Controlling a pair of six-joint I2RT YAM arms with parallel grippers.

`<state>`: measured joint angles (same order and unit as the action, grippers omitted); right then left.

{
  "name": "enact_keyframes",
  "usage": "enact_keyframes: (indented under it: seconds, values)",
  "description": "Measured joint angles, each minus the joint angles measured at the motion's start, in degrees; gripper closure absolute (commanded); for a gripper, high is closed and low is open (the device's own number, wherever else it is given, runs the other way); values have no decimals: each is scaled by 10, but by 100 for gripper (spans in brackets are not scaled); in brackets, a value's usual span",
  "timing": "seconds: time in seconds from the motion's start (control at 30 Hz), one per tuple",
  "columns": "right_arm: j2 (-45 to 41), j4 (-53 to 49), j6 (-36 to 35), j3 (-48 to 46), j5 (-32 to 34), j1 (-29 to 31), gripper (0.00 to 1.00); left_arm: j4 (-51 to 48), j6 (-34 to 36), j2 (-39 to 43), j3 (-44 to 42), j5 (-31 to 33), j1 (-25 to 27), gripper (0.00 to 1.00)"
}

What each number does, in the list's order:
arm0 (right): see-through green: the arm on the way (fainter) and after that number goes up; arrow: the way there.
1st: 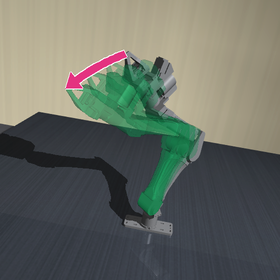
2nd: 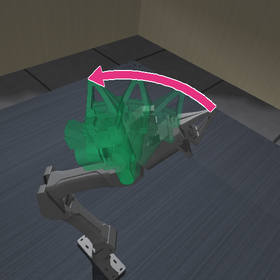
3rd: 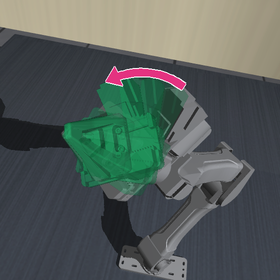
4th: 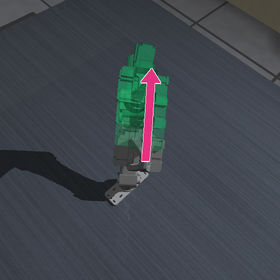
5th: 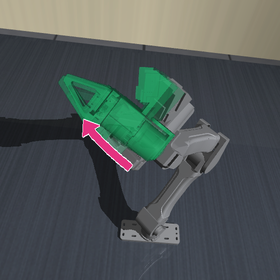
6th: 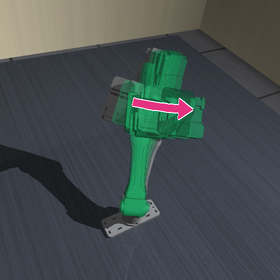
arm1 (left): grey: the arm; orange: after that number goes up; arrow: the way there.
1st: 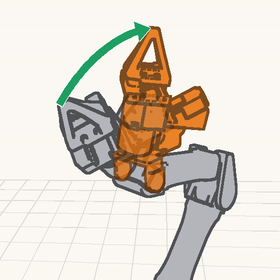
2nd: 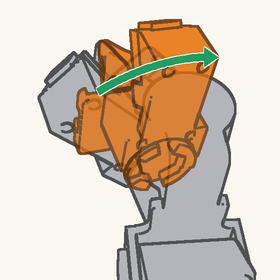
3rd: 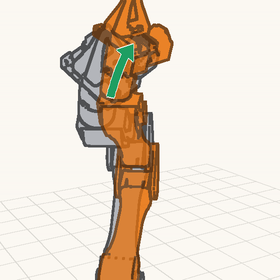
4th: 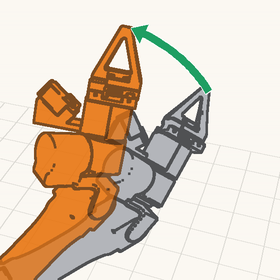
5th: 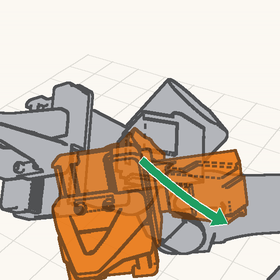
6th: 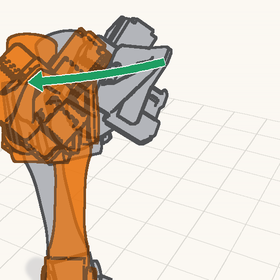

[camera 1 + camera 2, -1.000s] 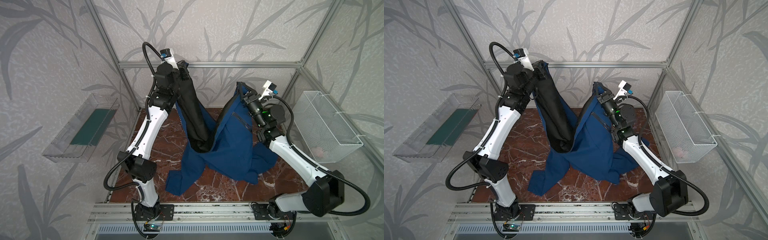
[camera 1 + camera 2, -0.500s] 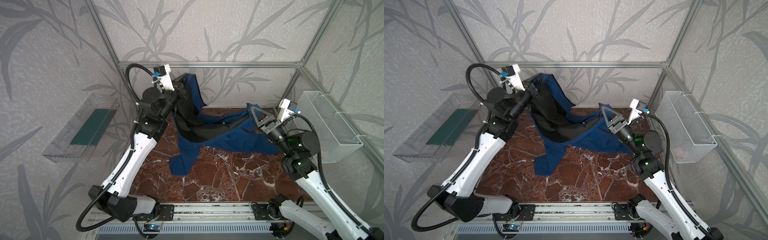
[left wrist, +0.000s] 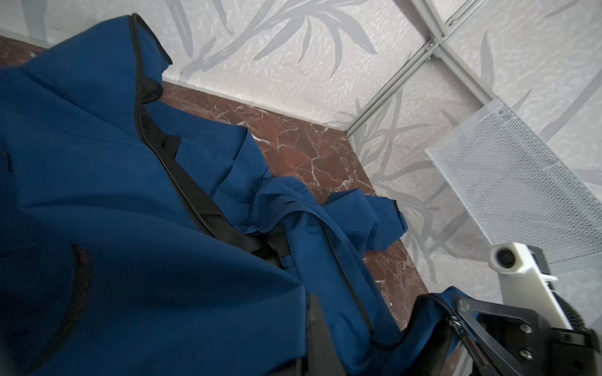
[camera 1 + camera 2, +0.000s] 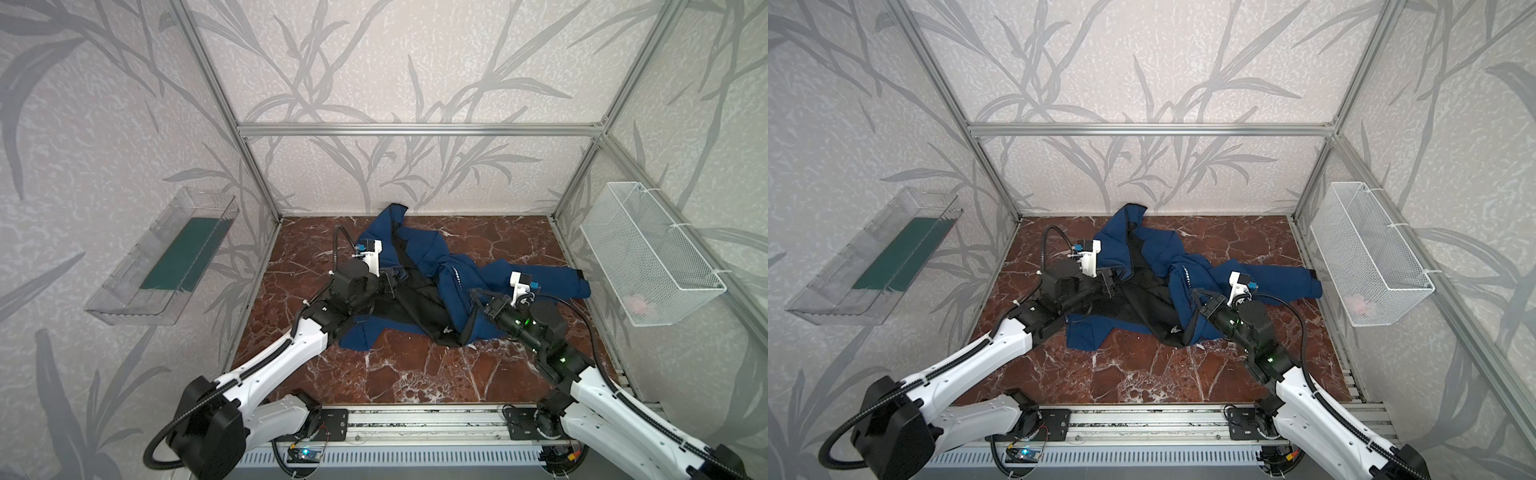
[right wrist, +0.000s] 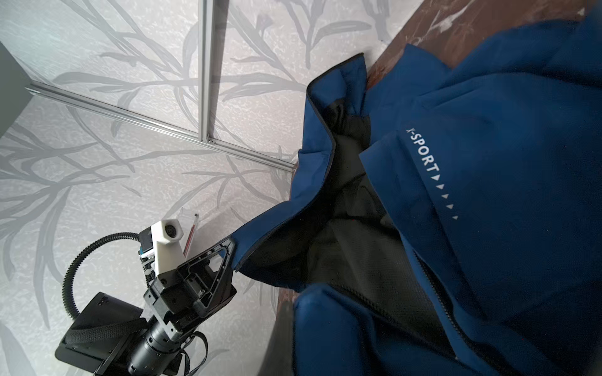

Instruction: Zip up the jacket

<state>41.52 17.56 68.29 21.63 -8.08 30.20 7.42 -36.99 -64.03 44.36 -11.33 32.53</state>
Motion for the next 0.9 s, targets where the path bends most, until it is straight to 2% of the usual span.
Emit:
enact_keyframes:
  seconds: [0.4, 0.63, 0.9]
  values:
    - [1, 2, 3, -3, 7, 23, 100, -20, -68, 54, -90, -49, 0, 95]
    - [17, 11, 7, -17, 19, 50, 100, -89, -83, 140, -154, -48, 0, 87]
    - [23, 19, 7, -17, 21, 50, 100, -136, -87, 151, -194, -48, 0, 85]
